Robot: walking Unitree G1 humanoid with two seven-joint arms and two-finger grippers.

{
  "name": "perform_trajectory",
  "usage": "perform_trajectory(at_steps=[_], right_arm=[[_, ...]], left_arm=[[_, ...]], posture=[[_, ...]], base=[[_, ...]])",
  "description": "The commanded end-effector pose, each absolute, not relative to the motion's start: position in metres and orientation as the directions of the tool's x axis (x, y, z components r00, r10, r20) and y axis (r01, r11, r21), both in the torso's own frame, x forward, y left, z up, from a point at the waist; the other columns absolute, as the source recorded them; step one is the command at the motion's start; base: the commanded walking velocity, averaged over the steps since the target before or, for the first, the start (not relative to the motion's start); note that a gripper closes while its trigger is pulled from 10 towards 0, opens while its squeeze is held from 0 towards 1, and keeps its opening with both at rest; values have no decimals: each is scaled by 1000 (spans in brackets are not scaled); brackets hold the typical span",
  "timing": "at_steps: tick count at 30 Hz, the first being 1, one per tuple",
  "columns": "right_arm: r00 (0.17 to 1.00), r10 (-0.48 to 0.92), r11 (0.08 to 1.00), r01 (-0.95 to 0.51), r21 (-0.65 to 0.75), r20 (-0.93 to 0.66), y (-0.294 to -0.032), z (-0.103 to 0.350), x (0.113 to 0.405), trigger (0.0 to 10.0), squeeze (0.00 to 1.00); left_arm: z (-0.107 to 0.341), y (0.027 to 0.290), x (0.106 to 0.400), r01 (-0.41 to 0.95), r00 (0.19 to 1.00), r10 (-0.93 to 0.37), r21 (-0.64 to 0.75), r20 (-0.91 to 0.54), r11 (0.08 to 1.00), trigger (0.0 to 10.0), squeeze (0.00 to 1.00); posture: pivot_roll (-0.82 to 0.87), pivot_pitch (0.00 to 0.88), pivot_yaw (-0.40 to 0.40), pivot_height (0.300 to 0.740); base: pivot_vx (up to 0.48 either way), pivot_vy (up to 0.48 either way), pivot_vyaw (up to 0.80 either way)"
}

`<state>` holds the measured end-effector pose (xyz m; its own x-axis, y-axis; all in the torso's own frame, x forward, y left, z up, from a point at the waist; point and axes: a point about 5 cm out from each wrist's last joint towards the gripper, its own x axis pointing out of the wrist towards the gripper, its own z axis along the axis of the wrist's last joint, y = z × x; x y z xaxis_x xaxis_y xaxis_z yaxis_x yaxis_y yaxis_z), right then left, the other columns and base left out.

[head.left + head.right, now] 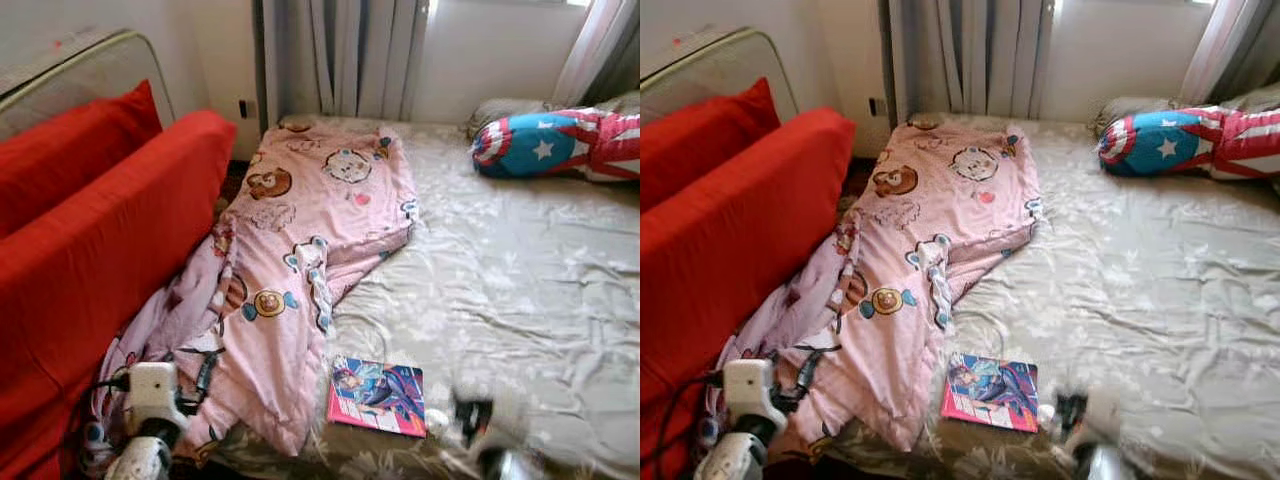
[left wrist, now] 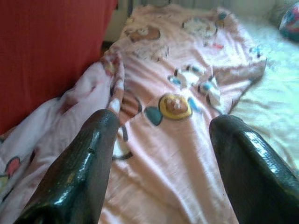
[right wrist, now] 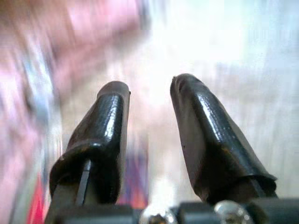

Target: Clean up the room

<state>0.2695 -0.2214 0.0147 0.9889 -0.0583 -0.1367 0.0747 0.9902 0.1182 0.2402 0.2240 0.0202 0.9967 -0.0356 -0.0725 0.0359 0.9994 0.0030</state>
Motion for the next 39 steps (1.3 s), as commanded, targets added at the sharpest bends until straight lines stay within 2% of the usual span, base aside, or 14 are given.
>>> perform_trajectory(at_steps=[1, 4, 10, 17, 26, 31, 39], right_arm=[[984, -63, 988, 86, 130, -167, -218, 6, 262, 10000, 0], [986, -89, 984, 110, 143, -142, -220, 15, 271, 10000, 0], [988, -55, 985, 77, 153, -142, -205, 15, 272, 10000, 0], [991, -29, 985, 51, 162, -134, -191, 14, 271, 10000, 0], [994, -12, 984, 31, 174, -110, -190, 24, 282, 10000, 0], [995, 3, 986, 14, 169, -99, -185, 29, 287, 10000, 0], [998, -35, 985, 44, 166, -60, -192, 29, 271, 10000, 0]], left_arm=[[26, 230, 245, -1, 998, 1, -6, -60, 1000, 10000, 0], [31, 233, 248, -41, 998, 40, -16, -45, 999, 10000, 0], [45, 240, 253, -101, 995, 101, -25, 6, 995, 10000, 0], [52, 240, 256, -77, 997, 78, -13, 12, 997, 10000, 0], [64, 245, 263, -103, 994, 103, -20, 46, 995, 10000, 0], [66, 244, 261, -100, 994, 101, -24, 48, 995, 10000, 0], [61, 233, 243, -94, 995, 96, -47, 34, 994, 10000, 0]], posture=[[47, 0, -76, 740], [40, 0, -77, 740], [50, 0, -82, 740], [63, 0, -66, 740], [78, 0, -80, 740], [78, 0, -81, 740], [49, 0, -70, 740]], base=[[0, 0, 0], [0, 0, 0], [0, 0, 0], [0, 0, 0], [0, 0, 0], [0, 0, 0], [0, 0, 0]])
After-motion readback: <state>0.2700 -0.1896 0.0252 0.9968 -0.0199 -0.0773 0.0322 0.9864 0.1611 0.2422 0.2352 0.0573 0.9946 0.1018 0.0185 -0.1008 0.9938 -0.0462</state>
